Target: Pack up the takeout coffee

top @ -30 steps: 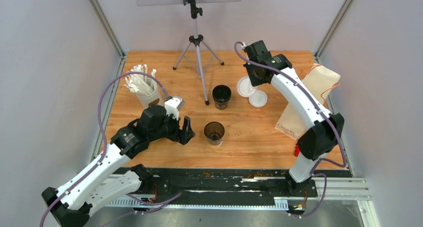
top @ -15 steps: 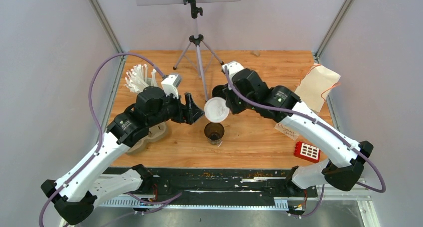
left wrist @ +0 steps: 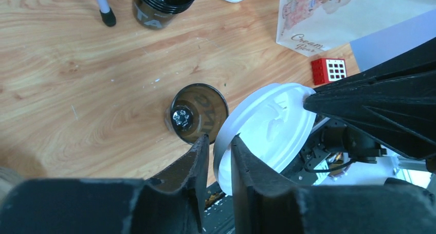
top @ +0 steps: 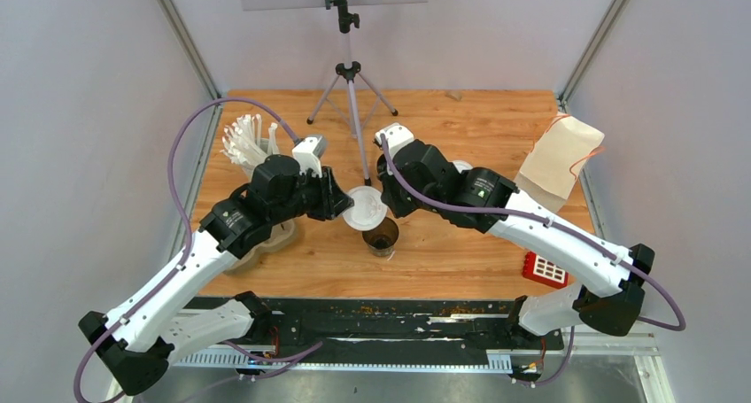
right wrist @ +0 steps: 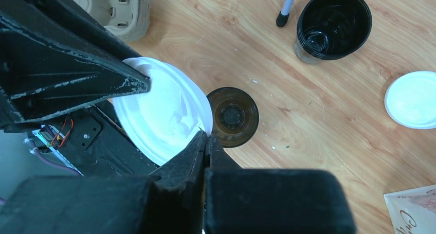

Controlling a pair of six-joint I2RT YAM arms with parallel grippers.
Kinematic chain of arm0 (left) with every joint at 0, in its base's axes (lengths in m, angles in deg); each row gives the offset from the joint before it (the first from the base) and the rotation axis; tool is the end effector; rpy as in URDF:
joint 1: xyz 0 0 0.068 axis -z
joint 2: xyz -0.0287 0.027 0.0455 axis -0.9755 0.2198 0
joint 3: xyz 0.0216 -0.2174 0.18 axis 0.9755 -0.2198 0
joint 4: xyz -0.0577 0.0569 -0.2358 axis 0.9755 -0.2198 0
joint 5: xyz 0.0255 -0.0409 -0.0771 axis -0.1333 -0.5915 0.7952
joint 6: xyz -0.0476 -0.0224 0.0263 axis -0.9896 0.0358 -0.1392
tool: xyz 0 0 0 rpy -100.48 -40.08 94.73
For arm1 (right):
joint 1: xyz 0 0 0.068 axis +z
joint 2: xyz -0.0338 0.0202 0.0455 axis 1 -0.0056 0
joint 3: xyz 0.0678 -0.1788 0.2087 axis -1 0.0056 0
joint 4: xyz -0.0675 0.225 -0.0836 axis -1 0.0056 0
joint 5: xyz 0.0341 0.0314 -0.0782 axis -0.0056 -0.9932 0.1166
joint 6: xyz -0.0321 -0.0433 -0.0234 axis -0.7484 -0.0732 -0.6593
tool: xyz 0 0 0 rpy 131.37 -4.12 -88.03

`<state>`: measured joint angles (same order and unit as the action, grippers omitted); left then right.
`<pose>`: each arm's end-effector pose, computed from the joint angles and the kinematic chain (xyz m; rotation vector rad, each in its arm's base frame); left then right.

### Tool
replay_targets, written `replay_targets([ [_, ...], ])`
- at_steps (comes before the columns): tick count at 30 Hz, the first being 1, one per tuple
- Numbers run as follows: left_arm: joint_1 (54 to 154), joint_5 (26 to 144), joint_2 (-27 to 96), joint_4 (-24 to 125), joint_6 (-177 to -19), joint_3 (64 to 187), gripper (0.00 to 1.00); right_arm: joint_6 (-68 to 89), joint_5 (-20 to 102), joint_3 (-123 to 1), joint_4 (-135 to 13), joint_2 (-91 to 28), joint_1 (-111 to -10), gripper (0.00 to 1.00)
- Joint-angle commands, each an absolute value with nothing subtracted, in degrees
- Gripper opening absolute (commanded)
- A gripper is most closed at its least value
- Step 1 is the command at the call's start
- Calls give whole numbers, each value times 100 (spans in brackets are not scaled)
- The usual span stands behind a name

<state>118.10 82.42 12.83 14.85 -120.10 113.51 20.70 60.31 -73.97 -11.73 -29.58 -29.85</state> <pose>0.1375 -0.1242 0.3677 0.1929 2.1606 -0.8912 0.1457 0.2331 0.4052 -0.7331 2.1861 0.4727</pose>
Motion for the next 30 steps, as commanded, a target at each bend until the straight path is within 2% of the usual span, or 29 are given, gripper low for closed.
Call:
replay_targets([
  [1,11826,8072,1344,1536,-11827,11364,27,2161,6184,-7317,-1556,-2842,-2965,0],
  [3,11826,8020,1390,1506,-11795,11383,27,2151,6194,-7293,-1601,-2882,-2965,0],
  [6,11826,7933,1479,1403,-11687,11419,42,2155,6179,-7312,-1637,-2975,-2965,0],
  [10,11826,7696,1570,1199,-11483,11518,43,2166,6219,-7311,-1697,-3067,-2965,0],
  [15,11826,7455,1568,1200,-11398,11540,27,2226,6306,-7355,-1643,-3224,-2965,0],
  [19,11826,7508,1641,1283,-11366,11506,9,2231,6323,-7395,-1623,-3329,-2965,0],
  [21,11826,7558,1673,1311,-11370,11490,4,2196,6356,-7407,-1652,-3324,-2969,1],
  [23,11826,7631,1693,1349,-11381,11447,2,2034,6397,-7372,-1764,-3266,-2965,9],
  [27,11826,7694,1644,1451,-11283,11360,0,1466,6888,-7011,-2299,-2895,-3007,35],
  [30,11817,8149,1507,1688,-10906,11300,1,1282,6531,-6763,-2629,-2483,-3257,53],
])
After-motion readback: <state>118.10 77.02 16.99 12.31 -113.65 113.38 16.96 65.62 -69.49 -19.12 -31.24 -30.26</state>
